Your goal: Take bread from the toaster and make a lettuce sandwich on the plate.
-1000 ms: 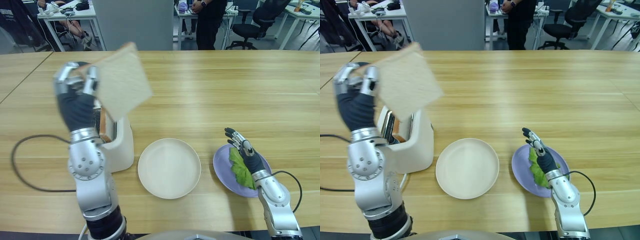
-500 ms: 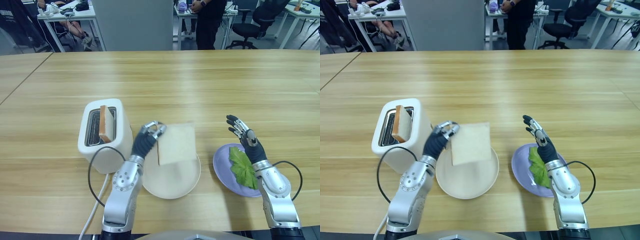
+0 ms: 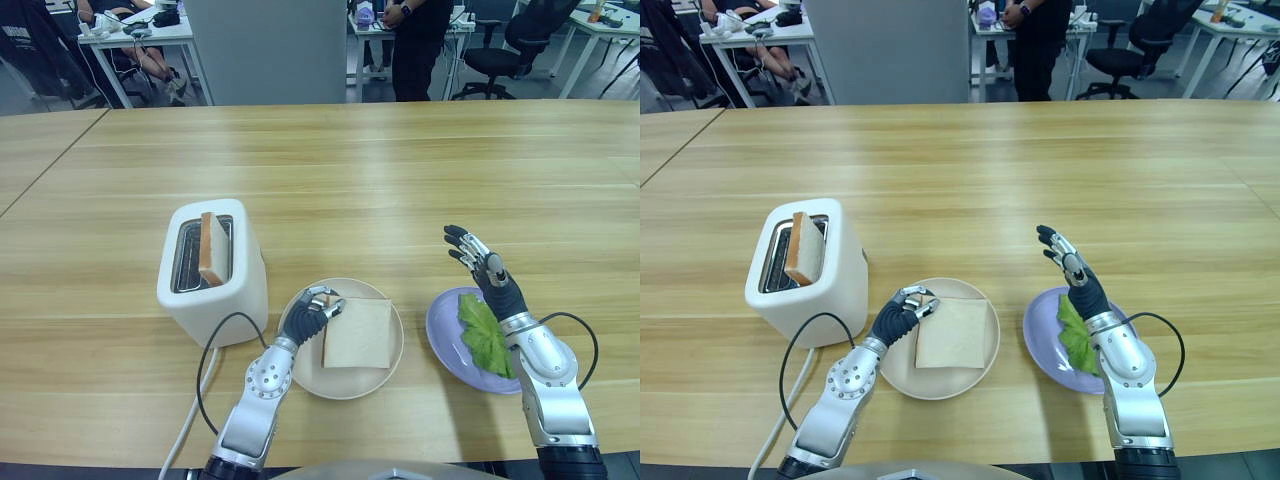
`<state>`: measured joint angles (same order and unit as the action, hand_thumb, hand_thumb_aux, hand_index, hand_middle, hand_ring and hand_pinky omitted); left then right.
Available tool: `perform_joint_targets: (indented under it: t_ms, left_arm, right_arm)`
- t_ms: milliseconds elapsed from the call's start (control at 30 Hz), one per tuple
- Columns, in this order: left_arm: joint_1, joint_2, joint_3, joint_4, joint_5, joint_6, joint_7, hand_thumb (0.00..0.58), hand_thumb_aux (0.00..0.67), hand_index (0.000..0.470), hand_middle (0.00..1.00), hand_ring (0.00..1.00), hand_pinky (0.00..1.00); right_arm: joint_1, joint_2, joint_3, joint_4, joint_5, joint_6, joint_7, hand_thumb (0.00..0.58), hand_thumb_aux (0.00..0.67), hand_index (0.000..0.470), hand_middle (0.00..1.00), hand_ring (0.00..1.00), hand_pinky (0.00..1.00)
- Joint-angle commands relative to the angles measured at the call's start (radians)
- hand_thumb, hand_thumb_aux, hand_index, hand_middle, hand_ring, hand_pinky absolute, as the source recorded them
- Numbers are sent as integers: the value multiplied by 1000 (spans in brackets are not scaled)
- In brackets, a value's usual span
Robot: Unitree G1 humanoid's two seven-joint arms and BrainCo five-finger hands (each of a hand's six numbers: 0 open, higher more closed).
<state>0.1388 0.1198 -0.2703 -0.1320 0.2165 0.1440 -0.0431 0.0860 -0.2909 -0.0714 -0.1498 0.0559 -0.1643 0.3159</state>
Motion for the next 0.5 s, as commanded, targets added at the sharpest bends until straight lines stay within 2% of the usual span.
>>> perform_joint_targets:
  t_ms: [33,200,233,267,300,333,500]
  left_arm:
    - [-9,20,-25,43,80,2,27,580,670,460,1000,1000,1000]
    - [-21,48,-67,69,202,9,72,580,659,453,1000,1000,1000]
    - [-25,57,-77,74,237,13,87,561,549,377,1000,1000,1000]
    - [-28,62,-82,78,260,13,102,561,549,377,1000,1000,1000]
    - [-34,71,-91,80,302,20,121,514,444,305,1000,1000,1000]
    - [-40,80,-100,84,337,27,136,0,0,0,1000,1000,1000]
    - [-65,115,-148,86,540,94,199,0,0,0,1000,1000,1000]
  right_arm:
    - [4,-2,2,13,9,11,7,0,0,0,0,0,0]
    - [2,-3,1,18,10,11,8,0,0,0,0,0,0]
    - [0,-3,1,21,10,11,9,0,0,0,0,0,0]
    - [-1,-3,1,23,10,11,10,0,0,0,0,0,0]
    - [-1,-3,0,24,11,10,10,0,0,0,0,0,0]
    - [0,-3,0,25,10,9,9,0,0,0,0,0,0]
    - [-3,-2,-1,35,10,7,11,0,0,0,0,0,0]
